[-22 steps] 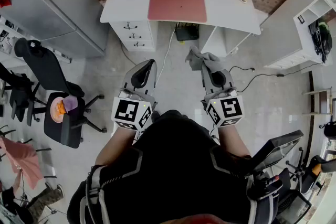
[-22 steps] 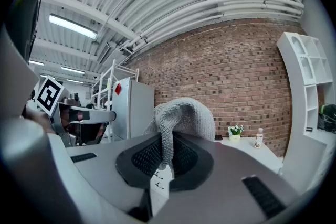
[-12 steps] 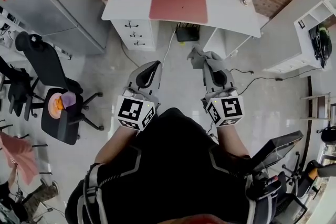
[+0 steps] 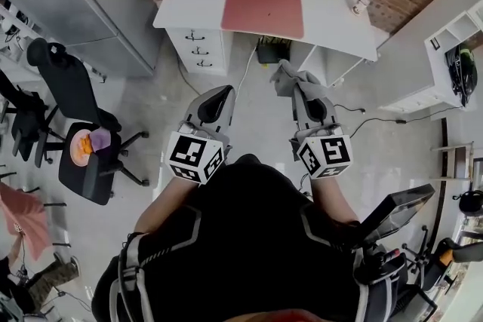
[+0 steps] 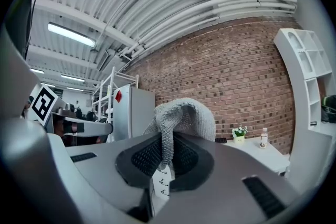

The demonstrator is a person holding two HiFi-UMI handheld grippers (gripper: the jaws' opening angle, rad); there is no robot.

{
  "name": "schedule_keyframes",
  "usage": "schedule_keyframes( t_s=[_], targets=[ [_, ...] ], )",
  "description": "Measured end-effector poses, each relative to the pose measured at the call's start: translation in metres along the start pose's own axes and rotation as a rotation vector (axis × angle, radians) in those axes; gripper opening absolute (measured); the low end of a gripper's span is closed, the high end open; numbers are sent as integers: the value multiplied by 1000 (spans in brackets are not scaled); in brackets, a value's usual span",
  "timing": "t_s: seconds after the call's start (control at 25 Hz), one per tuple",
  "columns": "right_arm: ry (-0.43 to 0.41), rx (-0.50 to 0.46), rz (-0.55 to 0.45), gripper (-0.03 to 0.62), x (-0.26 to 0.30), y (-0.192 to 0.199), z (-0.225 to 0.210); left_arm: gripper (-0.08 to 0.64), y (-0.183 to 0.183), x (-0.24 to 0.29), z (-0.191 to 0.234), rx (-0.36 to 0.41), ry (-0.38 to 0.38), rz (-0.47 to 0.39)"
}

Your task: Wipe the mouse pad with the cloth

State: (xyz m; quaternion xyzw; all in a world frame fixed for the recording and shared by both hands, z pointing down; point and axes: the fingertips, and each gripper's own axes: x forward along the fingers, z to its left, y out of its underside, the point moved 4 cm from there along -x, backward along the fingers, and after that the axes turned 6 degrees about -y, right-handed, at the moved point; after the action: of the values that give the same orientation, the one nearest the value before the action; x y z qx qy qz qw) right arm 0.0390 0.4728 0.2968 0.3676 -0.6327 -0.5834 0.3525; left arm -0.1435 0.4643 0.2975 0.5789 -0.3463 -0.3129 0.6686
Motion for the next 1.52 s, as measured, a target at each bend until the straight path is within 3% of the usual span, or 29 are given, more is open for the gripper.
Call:
schedule_keyframes(
  t_s=[0.24,0.72,1.24,1.52],
  targets=[
    [18,-2,-6,29,10,-5,3,0,-10,-2,19,8,-23,-19],
    [-5,-39,35,29,49,3,19,0,13,6,45,-14,-5,40],
    [34,-18,54,29,104,21,30,0,20,13,104,-14,26,80],
    [30,-24,89,29,126,24,20,0,19,41,124,-32,30,75]
  ],
)
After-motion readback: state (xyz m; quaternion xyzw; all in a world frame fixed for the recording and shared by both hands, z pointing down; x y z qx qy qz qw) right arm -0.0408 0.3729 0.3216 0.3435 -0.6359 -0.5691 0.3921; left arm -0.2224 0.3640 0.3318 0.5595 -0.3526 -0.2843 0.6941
